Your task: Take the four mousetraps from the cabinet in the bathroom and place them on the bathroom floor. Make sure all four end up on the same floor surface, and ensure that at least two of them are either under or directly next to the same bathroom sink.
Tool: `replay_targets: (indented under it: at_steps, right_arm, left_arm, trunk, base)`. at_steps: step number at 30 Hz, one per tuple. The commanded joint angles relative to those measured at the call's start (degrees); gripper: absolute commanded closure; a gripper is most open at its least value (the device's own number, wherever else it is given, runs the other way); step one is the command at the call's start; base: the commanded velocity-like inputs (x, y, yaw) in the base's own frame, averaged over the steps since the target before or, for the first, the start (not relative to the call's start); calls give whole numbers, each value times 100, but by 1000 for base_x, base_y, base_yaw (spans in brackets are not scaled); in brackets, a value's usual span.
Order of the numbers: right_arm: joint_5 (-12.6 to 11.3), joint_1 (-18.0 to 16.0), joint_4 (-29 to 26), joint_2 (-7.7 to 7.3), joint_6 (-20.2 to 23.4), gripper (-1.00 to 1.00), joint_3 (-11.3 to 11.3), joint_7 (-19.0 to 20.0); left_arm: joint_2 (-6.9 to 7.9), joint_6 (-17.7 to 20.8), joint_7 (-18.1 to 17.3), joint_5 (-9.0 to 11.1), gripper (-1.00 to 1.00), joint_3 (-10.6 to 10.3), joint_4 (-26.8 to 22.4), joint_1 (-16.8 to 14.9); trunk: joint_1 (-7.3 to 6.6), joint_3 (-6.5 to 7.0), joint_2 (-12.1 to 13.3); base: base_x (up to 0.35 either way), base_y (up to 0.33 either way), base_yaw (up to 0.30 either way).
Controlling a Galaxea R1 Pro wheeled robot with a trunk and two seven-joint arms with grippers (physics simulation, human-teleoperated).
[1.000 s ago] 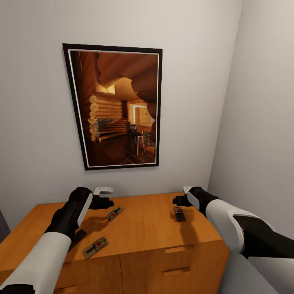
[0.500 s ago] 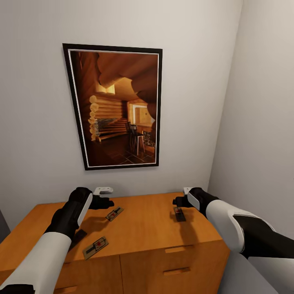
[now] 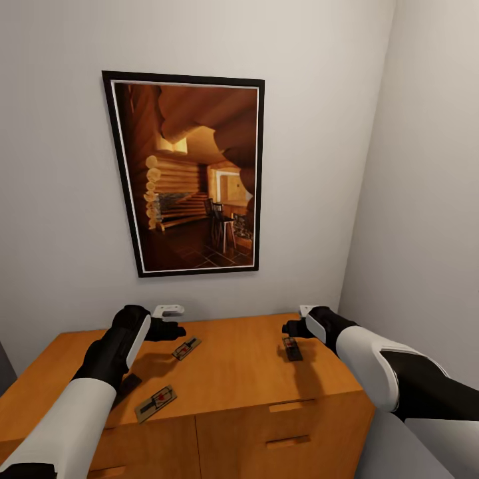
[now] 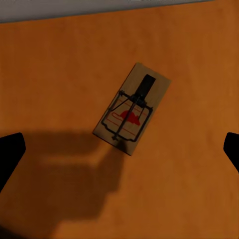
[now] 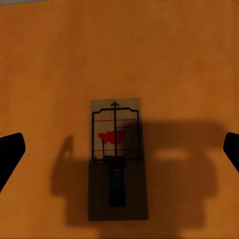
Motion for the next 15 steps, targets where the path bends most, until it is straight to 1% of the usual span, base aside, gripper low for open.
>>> replay_targets:
  at_steps: [1,15]
  right_arm:
    - [48,-6,6,-1,2,-100,-44,4]
    - [48,-6,25,-19,-77,-100,-44,11]
  left_arm:
    - [5,22,-10,1,-100,-10,-4,-4]
    - [5,22,-14,1,-100,-10,-10,-6]
  trunk:
    - [2,-10,-8]
    - [2,-10,-8]
  base:
    - [0,0,0]
    - [0,0,0]
